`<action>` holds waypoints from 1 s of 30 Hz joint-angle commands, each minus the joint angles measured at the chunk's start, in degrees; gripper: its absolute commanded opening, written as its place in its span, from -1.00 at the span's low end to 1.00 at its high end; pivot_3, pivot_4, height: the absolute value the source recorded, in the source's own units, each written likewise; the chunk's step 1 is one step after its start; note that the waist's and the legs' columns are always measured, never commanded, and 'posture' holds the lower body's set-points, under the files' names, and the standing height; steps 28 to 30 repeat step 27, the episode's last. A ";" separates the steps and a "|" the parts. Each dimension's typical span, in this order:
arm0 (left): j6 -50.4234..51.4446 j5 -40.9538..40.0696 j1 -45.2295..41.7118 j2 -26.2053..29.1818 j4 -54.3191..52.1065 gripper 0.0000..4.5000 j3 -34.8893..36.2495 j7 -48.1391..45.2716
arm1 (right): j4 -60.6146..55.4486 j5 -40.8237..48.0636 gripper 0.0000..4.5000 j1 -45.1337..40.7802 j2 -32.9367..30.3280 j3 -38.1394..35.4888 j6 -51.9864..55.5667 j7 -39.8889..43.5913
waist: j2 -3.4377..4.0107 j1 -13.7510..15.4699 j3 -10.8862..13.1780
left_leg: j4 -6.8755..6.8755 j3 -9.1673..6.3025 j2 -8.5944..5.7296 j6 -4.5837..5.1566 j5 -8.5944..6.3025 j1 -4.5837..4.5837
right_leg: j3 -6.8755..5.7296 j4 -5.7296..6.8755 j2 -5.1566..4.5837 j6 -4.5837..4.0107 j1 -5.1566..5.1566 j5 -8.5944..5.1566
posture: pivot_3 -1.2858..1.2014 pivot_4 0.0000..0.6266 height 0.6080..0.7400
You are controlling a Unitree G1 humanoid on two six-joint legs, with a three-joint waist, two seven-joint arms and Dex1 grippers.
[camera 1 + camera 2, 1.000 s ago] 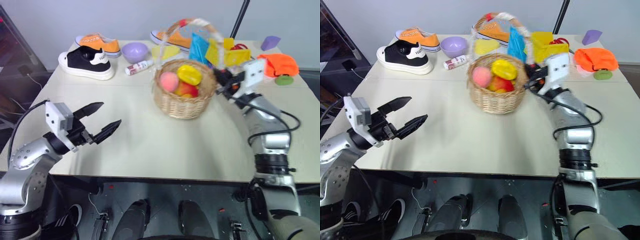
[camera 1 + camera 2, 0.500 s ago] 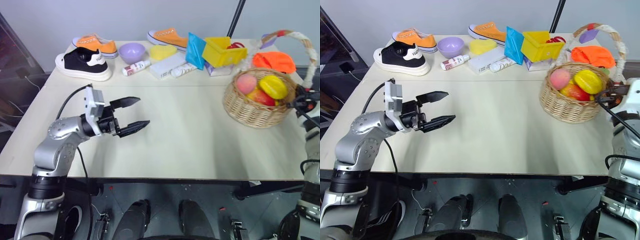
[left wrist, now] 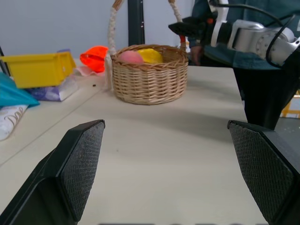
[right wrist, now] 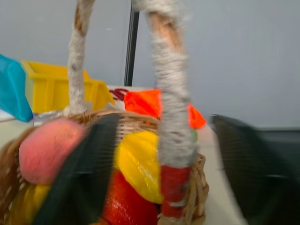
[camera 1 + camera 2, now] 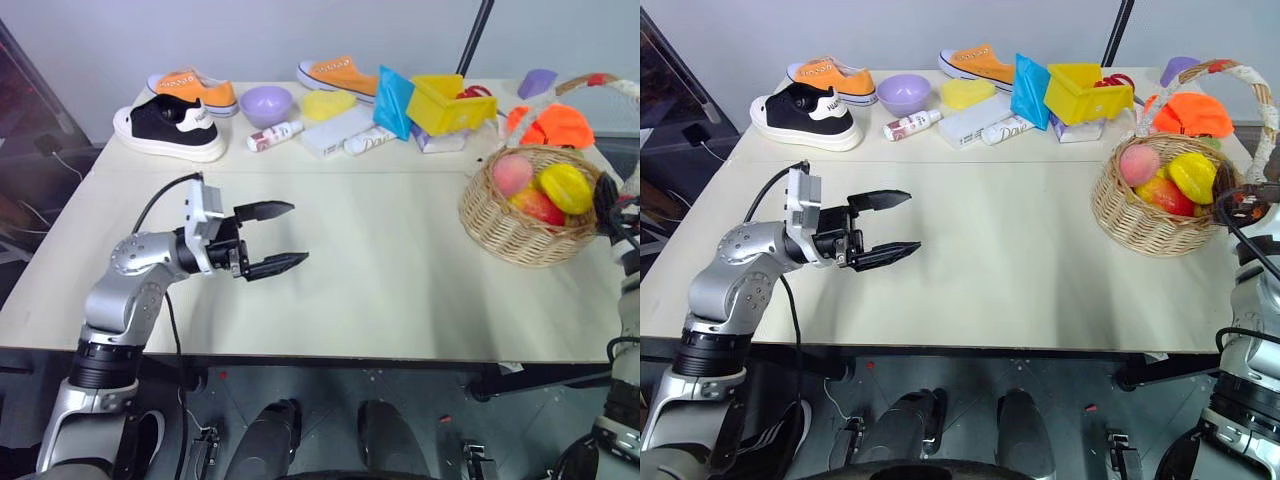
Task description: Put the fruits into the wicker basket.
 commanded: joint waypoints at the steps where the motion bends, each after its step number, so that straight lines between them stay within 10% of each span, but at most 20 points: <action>1: -2.21 1.15 1.02 0.78 0.03 1.00 2.65 1.26 | -12.17 0.41 0.97 4.67 6.22 1.14 -1.54 -3.95 | 0.00 0.02 -0.01 | 0.00 -0.04 0.03 0.00 0.00 0.00 | -0.02 0.00 0.03 0.00 0.00 0.00 | 0.03 -0.52 1.00; 7: -3.11 2.40 5.35 0.41 -1.05 1.00 5.56 6.67 | -22.38 -7.53 0.97 11.97 16.41 11.01 -7.55 -7.87 | 0.09 -0.25 -0.04 | -0.01 0.01 0.01 -0.01 0.00 0.02 | 0.09 0.02 0.03 0.01 -0.05 -0.01 | 0.03 -0.52 1.00; 16: -8.24 11.24 8.13 -2.42 6.27 1.00 13.77 26.92 | -11.13 -1.24 0.97 5.02 8.28 32.11 -5.22 21.49 | 0.04 -0.05 -0.05 | -0.03 -0.06 0.05 -0.01 0.00 0.15 | 0.01 -0.01 0.09 0.00 0.10 -0.01 | 0.03 -0.52 1.00; 30: -10.07 13.39 14.14 -4.31 6.28 1.00 21.39 39.91 | 1.09 -0.29 0.97 -1.53 4.35 36.68 -6.50 35.15 | -0.06 0.00 -0.04 | -0.01 -0.10 0.02 -0.02 -0.01 0.10 | -0.05 0.00 0.04 0.01 0.07 0.00 | 0.03 -0.52 1.00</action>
